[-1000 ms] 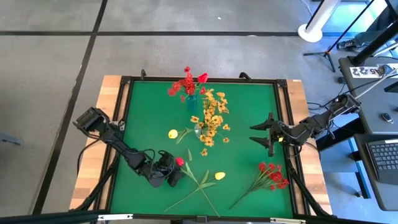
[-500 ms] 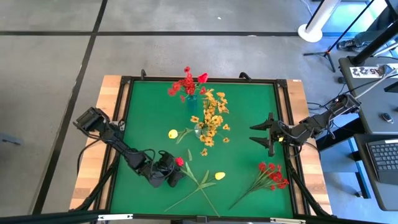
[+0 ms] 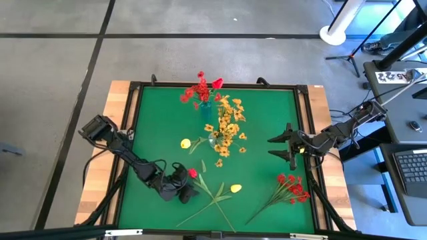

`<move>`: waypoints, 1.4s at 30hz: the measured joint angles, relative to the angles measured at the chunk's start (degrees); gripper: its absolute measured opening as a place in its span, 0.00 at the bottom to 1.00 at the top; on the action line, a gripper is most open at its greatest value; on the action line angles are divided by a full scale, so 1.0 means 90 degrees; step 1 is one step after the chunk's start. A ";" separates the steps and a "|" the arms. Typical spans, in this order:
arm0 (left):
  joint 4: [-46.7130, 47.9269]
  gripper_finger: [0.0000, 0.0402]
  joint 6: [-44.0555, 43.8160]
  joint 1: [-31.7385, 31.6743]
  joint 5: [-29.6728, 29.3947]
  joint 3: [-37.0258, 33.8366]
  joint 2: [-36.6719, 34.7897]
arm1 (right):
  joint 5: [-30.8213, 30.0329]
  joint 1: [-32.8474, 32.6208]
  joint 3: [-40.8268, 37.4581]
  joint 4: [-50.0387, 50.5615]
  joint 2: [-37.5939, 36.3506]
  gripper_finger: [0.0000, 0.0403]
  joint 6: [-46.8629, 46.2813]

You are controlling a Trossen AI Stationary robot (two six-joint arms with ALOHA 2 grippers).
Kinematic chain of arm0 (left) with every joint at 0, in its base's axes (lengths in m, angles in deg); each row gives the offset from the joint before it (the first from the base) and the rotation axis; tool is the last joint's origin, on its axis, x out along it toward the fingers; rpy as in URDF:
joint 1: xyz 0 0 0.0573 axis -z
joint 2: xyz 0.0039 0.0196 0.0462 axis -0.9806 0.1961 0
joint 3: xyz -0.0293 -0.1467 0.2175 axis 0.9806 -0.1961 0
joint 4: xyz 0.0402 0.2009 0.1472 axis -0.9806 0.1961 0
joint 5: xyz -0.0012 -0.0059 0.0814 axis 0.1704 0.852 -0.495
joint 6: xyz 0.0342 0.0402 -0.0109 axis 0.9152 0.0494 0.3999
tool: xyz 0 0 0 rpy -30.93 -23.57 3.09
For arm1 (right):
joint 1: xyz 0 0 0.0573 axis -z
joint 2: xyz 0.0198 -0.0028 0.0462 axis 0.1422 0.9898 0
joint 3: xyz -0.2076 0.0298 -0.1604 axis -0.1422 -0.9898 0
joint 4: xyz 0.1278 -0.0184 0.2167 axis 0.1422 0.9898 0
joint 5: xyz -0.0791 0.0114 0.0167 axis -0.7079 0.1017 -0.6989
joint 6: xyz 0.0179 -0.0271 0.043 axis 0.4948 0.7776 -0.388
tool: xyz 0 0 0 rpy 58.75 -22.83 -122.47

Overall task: Sort flowers into vase by color
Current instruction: Put the red flower into the blue vase

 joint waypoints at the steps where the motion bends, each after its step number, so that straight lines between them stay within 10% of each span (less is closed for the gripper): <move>1: 0.0002 0.67 0.0000 0.0000 -0.0002 0.0016 0.0000 | -0.0001 0.0001 0.0000 0.0001 0.0000 0.55 0.0000; 42: 0.0022 0.67 0.0542 -0.0488 -0.0003 0.0108 -0.0005 | -0.0003 0.0001 0.0109 0.0485 -0.0017 0.55 -0.0272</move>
